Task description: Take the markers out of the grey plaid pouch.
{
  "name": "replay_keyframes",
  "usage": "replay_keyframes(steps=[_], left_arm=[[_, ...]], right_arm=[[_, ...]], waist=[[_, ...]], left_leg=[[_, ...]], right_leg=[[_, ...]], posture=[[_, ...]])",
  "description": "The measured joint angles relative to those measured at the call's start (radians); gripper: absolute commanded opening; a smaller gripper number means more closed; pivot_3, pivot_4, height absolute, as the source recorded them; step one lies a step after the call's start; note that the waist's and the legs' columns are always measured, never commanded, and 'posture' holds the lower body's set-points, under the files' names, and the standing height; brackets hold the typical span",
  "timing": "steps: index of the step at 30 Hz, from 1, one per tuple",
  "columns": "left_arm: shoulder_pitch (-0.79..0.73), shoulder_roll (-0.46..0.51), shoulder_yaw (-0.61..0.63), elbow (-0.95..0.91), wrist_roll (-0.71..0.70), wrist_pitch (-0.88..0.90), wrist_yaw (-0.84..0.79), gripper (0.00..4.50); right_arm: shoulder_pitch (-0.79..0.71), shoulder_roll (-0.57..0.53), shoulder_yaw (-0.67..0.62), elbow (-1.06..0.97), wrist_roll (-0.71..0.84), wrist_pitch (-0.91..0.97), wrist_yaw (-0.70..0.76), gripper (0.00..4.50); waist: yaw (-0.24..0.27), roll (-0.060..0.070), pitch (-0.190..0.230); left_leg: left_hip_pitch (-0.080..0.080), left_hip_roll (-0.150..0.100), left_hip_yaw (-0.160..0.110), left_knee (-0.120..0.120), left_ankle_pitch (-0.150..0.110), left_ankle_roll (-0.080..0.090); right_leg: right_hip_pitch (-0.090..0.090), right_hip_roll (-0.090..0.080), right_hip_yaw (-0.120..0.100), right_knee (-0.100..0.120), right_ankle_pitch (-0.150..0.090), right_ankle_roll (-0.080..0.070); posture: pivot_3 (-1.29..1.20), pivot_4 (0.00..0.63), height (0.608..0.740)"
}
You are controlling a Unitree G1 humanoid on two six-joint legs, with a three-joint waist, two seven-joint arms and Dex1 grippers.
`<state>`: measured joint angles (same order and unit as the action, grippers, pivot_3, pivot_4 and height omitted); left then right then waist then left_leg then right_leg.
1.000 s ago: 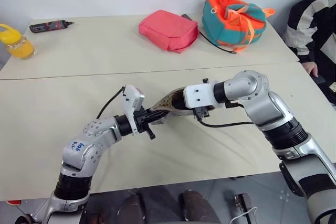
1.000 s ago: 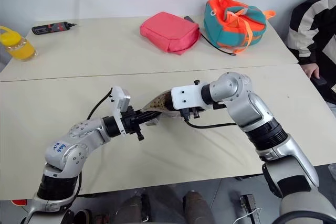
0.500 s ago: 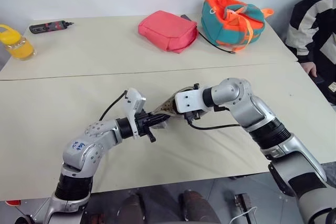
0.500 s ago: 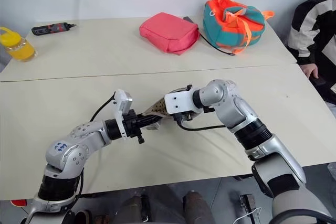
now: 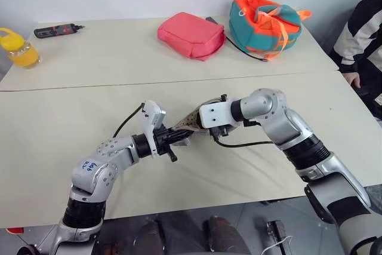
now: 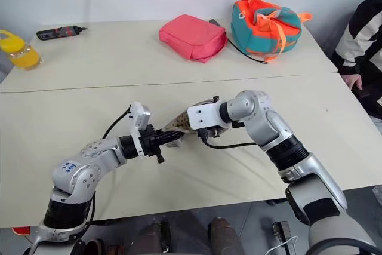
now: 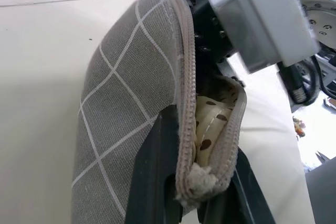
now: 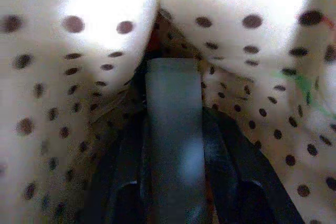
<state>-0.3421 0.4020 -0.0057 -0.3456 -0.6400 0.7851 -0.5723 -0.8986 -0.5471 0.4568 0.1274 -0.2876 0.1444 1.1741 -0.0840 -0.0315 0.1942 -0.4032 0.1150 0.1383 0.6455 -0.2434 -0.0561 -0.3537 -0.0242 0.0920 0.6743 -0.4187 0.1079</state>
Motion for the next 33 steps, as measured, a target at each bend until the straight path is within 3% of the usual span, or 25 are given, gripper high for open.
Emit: replay_keyframes(steps=[13, 30, 33], left_arm=[[-0.009, 0.004, 0.004, 0.034, 0.057, -0.082, 0.004, 0.00], [-0.060, 0.038, 0.040, 0.167, 0.237, -0.276, 0.045, 0.00], [-0.059, 0.053, 0.062, 0.181, 0.247, -0.294, 0.044, 0.00]], right_arm=[[0.003, -0.034, -0.110, -0.175, 0.181, 0.210, 0.082, 1.08], [-0.069, -0.021, -0.233, -0.197, 0.383, 0.287, 0.038, 1.08], [-0.061, -0.077, -0.244, -0.207, 0.409, 0.302, 0.049, 1.08]], waist=[[0.000, 0.000, 0.000], [0.000, 0.000, 0.000], [0.001, 0.000, 0.000]], left_leg=[[0.000, 0.000, 0.000, -0.001, -0.001, 0.000], [-0.001, 0.000, 0.005, -0.002, -0.001, 0.000], [-0.001, 0.000, 0.005, -0.003, -0.001, 0.000]], right_leg=[[-0.001, 0.000, 0.000, -0.001, 0.000, 0.000], [-0.004, 0.000, 0.001, -0.001, 0.000, 0.000], [-0.004, -0.001, 0.001, -0.001, 0.000, 0.000]], posture=[[0.00, 0.150, 0.740], [0.00, 0.150, 0.740], [0.00, 0.150, 0.740]])
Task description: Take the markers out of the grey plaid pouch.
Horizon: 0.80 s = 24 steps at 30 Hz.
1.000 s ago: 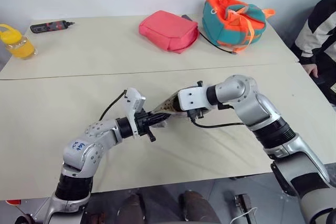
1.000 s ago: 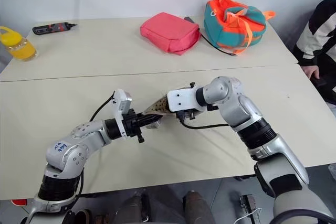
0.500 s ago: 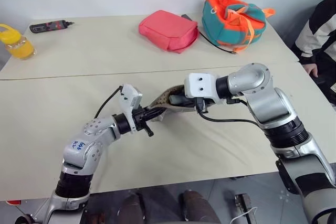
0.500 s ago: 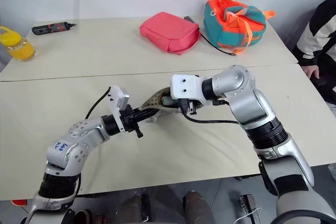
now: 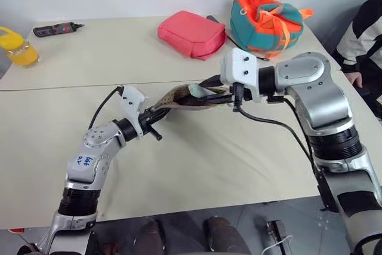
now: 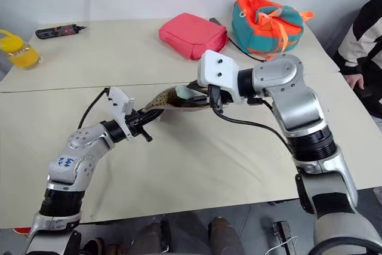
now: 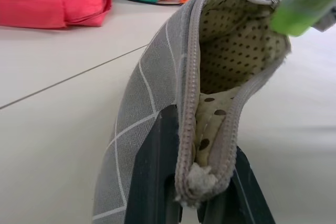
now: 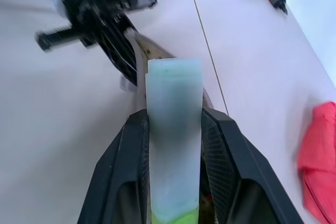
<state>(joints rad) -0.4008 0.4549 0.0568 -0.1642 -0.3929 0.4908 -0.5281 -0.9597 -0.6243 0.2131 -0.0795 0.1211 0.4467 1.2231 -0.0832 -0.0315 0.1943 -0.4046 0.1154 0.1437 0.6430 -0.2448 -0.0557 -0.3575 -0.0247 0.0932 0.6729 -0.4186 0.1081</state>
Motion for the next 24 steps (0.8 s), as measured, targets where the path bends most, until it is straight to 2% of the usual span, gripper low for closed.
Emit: replay_keyframes(steps=[6, 9, 14, 16, 24], left_arm=[[0.005, 0.015, 0.055, 0.026, -0.001, -0.002, 0.000, 0.00], [0.007, 0.009, 0.054, 0.026, -0.002, -0.002, -0.003, 0.00], [0.006, -0.009, 0.045, 0.024, -0.015, 0.006, -0.015, 0.00], [0.006, -0.010, 0.042, 0.022, -0.016, 0.012, -0.020, 0.00], [0.006, -0.010, 0.044, 0.020, -0.025, 0.014, -0.029, 0.00]], right_arm=[[0.045, -0.124, -0.046, 0.060, -0.003, -0.005, 0.000, 1.08], [0.094, -0.180, -0.004, 0.156, -0.099, -0.105, -0.029, 1.08], [0.164, -0.155, 0.099, 0.391, -0.270, -0.318, -0.164, 1.08], [0.163, -0.127, 0.098, 0.449, -0.290, -0.360, -0.208, 1.08], [0.168, -0.118, 0.065, 0.451, -0.275, -0.338, -0.163, 3.68]], waist=[[0.001, 0.000, 0.000], [0.001, 0.000, 0.000], [-0.004, 0.001, 0.000], [-0.008, 0.001, 0.001], [-0.002, 0.001, 0.001]], left_leg=[[0.000, 0.000, 0.002, 0.001, -0.001, 0.001], [0.000, 0.000, 0.003, 0.001, -0.001, 0.001], [0.000, 0.000, 0.004, 0.001, -0.001, 0.001], [0.001, 0.000, 0.004, 0.001, -0.001, 0.001], [0.001, 0.001, 0.003, 0.001, -0.001, 0.001]], right_leg=[[0.000, 0.000, 0.001, -0.001, 0.000, 0.000], [0.001, 0.000, 0.001, -0.002, 0.000, 0.000], [-0.001, 0.000, 0.004, -0.001, 0.000, 0.000], [-0.001, 0.001, 0.005, 0.000, 0.000, 0.000], [-0.001, 0.001, 0.004, 0.000, 0.000, 0.001]], posture=[[0.00, 0.150, 0.740], [0.00, 0.150, 0.740], [0.00, 0.150, 0.740], [0.00, 0.150, 0.740], [0.00, 0.150, 0.740]])
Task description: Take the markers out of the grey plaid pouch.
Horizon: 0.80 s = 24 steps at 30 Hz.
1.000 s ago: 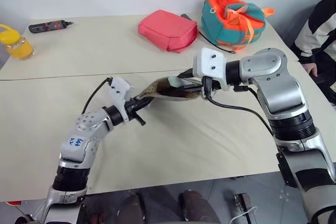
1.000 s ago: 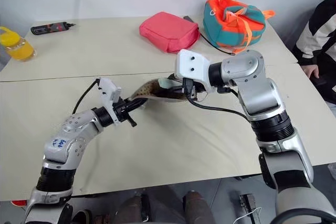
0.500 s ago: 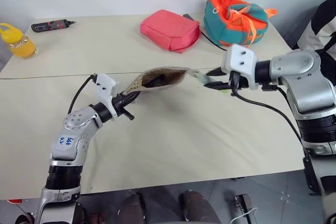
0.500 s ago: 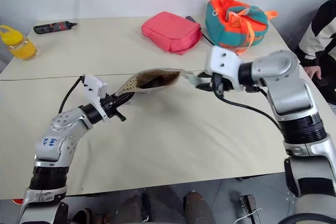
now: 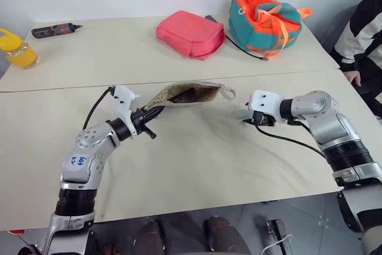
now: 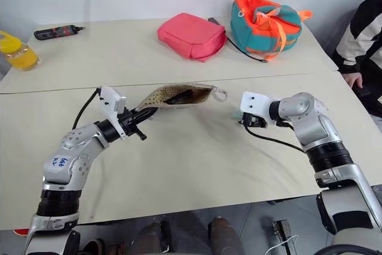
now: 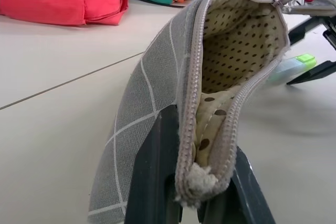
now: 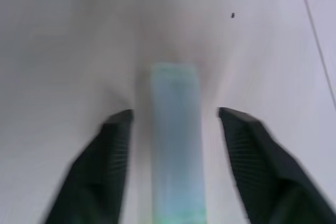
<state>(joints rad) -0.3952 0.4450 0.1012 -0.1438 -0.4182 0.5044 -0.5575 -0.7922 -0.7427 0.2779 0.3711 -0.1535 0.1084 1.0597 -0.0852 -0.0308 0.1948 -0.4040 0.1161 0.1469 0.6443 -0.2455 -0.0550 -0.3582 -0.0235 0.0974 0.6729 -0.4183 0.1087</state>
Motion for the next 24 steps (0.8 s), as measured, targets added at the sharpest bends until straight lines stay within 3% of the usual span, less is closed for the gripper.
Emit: replay_keyframes(steps=[4, 9, 12, 18, 24], left_arm=[[0.000, 0.000, 0.001, 0.000, -0.005, 0.000, -0.003, 0.00], [0.000, -0.003, -0.002, 0.002, -0.006, 0.000, -0.008, 0.00], [0.000, -0.005, -0.004, 0.003, -0.006, 0.000, -0.010, 0.00], [-0.009, -0.010, -0.012, 0.004, -0.006, 0.001, -0.011, 0.00], [-0.020, -0.021, -0.025, -0.009, -0.008, 0.041, -0.008, 0.00]], right_arm=[[-0.012, -0.008, -0.052, -0.064, 0.072, 0.074, 0.054, 3.68], [-0.145, -0.028, -0.114, -0.118, 0.108, 0.112, 0.054, 3.68], [-0.207, 0.008, -0.143, -0.146, 0.139, 0.117, 0.031, 3.07], [-0.206, 0.177, -0.139, -0.254, 0.222, 0.160, -0.005, 1.04], [-0.111, 0.249, -0.022, -0.396, 0.228, 0.176, -0.006, 1.04]], waist=[[0.000, 0.000, 0.000], [-0.001, 0.000, 0.000], [-0.001, 0.000, 0.000], [-0.002, 0.000, 0.000], [0.006, 0.000, 0.000]], left_leg=[[0.000, 0.000, 0.000, 0.000, 0.000, 0.000], [0.000, 0.000, 0.000, 0.000, 0.000, 0.000], [0.000, 0.000, 0.000, 0.000, 0.000, 0.000], [0.000, 0.001, -0.001, 0.000, 0.000, 0.000], [-0.001, 0.000, -0.001, 0.002, -0.001, 0.000]], right_leg=[[0.000, 0.000, 0.000, 0.000, 0.000, 0.000], [-0.001, 0.000, 0.000, 0.001, 0.000, 0.000], [0.000, 0.000, 0.000, 0.001, 0.000, 0.000], [-0.002, 0.000, 0.001, 0.004, 0.000, 0.000], [-0.001, -0.002, -0.004, 0.005, 0.000, 0.001]], posture=[[0.00, 0.150, 0.740], [0.00, 0.150, 0.740], [0.00, 0.150, 0.740], [0.00, 0.150, 0.740], [0.00, 0.150, 0.740]])
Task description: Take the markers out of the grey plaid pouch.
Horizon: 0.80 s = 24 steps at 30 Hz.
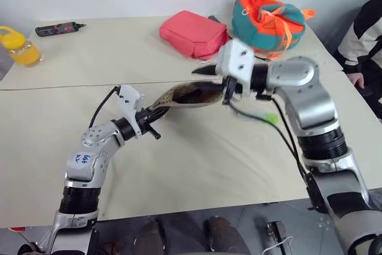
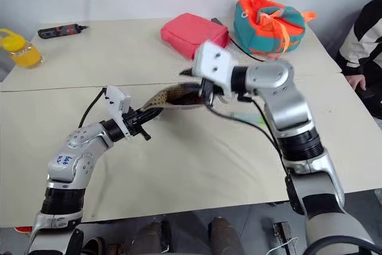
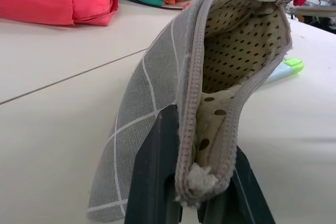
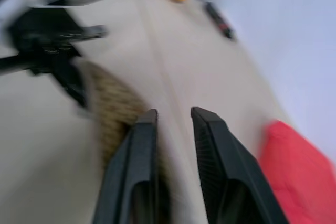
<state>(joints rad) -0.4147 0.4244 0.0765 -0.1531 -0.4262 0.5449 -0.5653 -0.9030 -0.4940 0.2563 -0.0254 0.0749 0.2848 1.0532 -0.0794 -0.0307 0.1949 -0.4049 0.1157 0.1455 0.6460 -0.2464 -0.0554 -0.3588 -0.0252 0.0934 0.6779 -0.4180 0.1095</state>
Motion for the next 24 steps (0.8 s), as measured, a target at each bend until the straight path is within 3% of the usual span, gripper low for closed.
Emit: replay_keyframes(steps=[3, 11, 19, 24], left_arm=[[0.000, 0.001, -0.015, -0.025, -0.003, 0.029, -0.001, 0.00], [0.000, 0.028, -0.038, -0.143, -0.081, 0.162, -0.040, 0.00], [-0.023, 0.028, -0.043, -0.106, -0.036, 0.136, -0.018, 0.00], [-0.014, 0.035, -0.052, -0.088, -0.014, 0.113, -0.024, 0.00]], right_arm=[[0.055, 0.002, 0.077, 0.015, -0.061, -0.039, -0.007, 1.04], [0.024, -0.008, 0.113, 0.114, -0.188, -0.124, -0.057, 1.04], [0.029, -0.067, 0.020, -0.037, 0.052, 0.118, 0.121, 1.04], [0.027, -0.089, -0.043, -0.079, 0.154, 0.224, 0.134, 1.04]], waist=[[-0.002, 0.000, 0.000], [-0.008, 0.000, 0.000], [-0.003, 0.000, 0.000], [-0.006, 0.000, 0.000]], left_leg=[[-0.001, 0.000, 0.000, 0.000, 0.000, 0.000], [0.001, 0.001, 0.000, 0.001, 0.000, 0.000], [0.000, 0.001, -0.001, 0.001, -0.001, 0.000], [0.000, 0.001, 0.000, 0.000, -0.001, 0.001]], right_leg=[[0.000, 0.000, 0.001, 0.000, 0.000, 0.000], [-0.001, 0.002, 0.003, 0.000, 0.000, 0.000], [0.000, 0.001, 0.001, 0.000, 0.000, 0.000], [0.000, 0.002, 0.004, -0.001, 0.000, 0.000]], posture=[[0.00, 0.150, 0.740], [0.00, 0.150, 0.740], [0.00, 0.150, 0.740], [0.00, 0.150, 0.740]])
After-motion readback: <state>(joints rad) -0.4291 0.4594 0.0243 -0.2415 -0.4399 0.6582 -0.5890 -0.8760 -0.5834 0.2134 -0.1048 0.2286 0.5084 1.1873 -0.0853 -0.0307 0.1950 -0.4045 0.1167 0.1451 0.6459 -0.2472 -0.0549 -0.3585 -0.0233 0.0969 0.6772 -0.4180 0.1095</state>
